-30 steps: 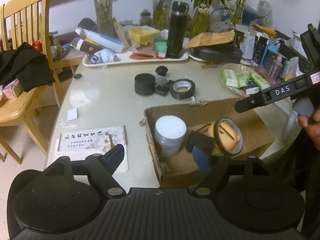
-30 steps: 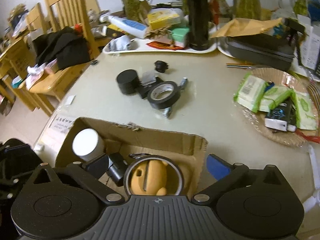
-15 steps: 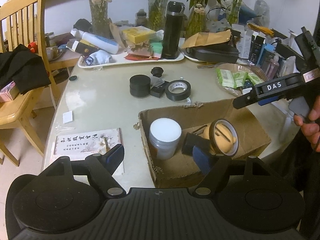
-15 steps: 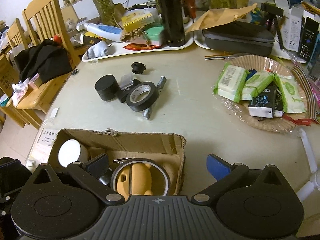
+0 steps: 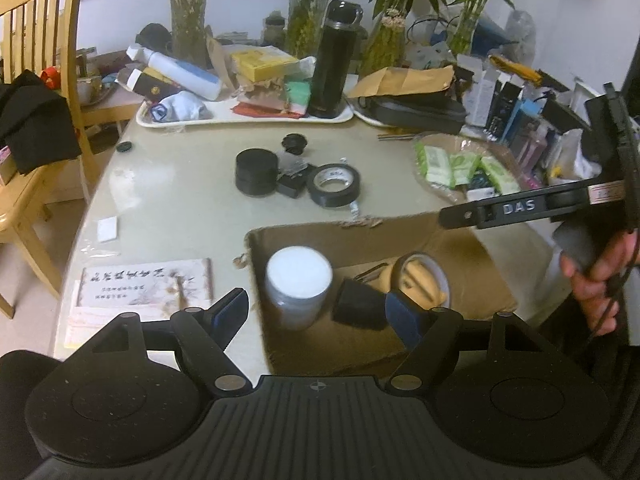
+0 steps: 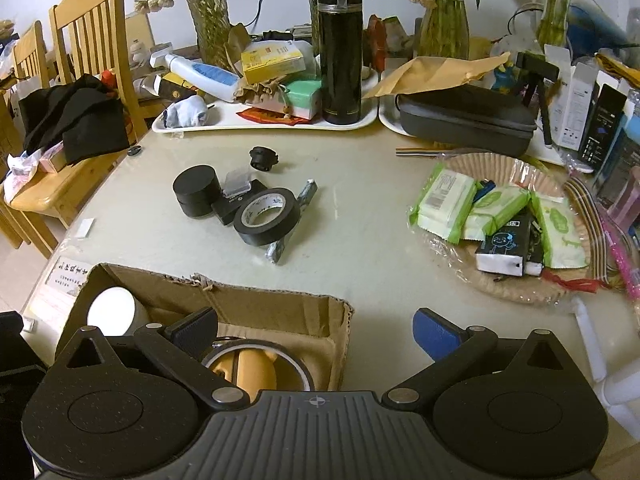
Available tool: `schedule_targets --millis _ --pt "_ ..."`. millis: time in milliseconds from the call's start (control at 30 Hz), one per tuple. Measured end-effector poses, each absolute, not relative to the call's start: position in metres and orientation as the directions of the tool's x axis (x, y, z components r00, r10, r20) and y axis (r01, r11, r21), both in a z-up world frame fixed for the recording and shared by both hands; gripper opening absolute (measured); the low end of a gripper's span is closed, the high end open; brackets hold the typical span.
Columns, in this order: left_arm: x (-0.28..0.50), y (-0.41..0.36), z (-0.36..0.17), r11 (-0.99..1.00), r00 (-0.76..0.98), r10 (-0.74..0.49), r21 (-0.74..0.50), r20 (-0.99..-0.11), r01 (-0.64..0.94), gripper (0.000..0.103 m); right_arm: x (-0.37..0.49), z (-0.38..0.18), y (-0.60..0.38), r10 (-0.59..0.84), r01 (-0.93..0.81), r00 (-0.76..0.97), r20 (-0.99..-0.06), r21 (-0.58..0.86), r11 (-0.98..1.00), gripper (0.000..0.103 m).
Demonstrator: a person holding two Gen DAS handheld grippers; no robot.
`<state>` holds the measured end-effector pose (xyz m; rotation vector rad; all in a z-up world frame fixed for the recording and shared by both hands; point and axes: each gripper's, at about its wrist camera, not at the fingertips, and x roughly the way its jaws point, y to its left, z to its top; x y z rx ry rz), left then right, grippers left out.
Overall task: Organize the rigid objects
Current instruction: 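Move the right gripper over the table to the black electrical tape roll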
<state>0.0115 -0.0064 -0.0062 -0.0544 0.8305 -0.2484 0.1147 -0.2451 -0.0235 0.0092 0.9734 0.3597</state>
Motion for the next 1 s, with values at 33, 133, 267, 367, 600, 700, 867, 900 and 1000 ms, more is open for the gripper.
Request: schedule_targets --millis 33,133,267,367,600,700,867,900,1000 --pt "0.012 -0.008 -0.005 0.969 0.648 -0.24 -0.143 -0.723 0.199 0.075 0.116 -0.023 -0.246 0.301 -0.29 0.507 -0.808 0.169 0.942 0.103" --pt "0.015 -0.014 -0.003 0.965 0.643 -0.257 -0.153 -0.721 0.214 0.075 0.12 -0.023 -0.248 0.295 -0.274 0.501 -0.814 0.174 0.946 0.103" --pt "0.02 -0.02 -0.002 0.96 0.642 -0.272 -0.16 -0.717 0.228 0.075 0.123 -0.023 -0.248 0.294 -0.267 0.497 -0.816 0.178 0.947 0.103" --pt "0.025 -0.022 -0.003 0.958 0.637 -0.284 -0.181 -0.717 0.223 0.075 0.125 -0.024 -0.243 0.284 -0.29 0.495 -0.821 0.152 0.945 0.103" --pt "0.029 -0.025 -0.008 0.958 0.635 -0.284 -0.177 -0.719 0.227 0.075 0.131 -0.022 -0.227 0.262 -0.362 0.513 -0.817 0.07 0.93 0.103" --pt "0.031 -0.026 -0.009 0.957 0.634 -0.287 -0.181 -0.718 0.229 0.075 0.136 -0.02 -0.223 0.26 -0.375 0.522 -0.813 0.055 0.926 0.103" --pt "0.033 -0.027 -0.011 0.958 0.64 -0.281 -0.165 -0.715 0.235 0.075 0.143 -0.022 -0.218 0.265 -0.39 0.524 -0.809 0.048 0.919 0.103" --pt "0.034 -0.027 -0.01 0.959 0.643 -0.276 -0.155 -0.715 0.238 0.075 0.145 -0.023 -0.217 0.269 -0.394 0.519 -0.811 0.052 0.917 0.103" --pt "0.037 -0.028 -0.008 0.961 0.647 -0.266 -0.14 -0.714 0.24 0.075 0.147 -0.025 -0.213 0.28 -0.41 0.512 -0.812 0.055 0.91 0.103"
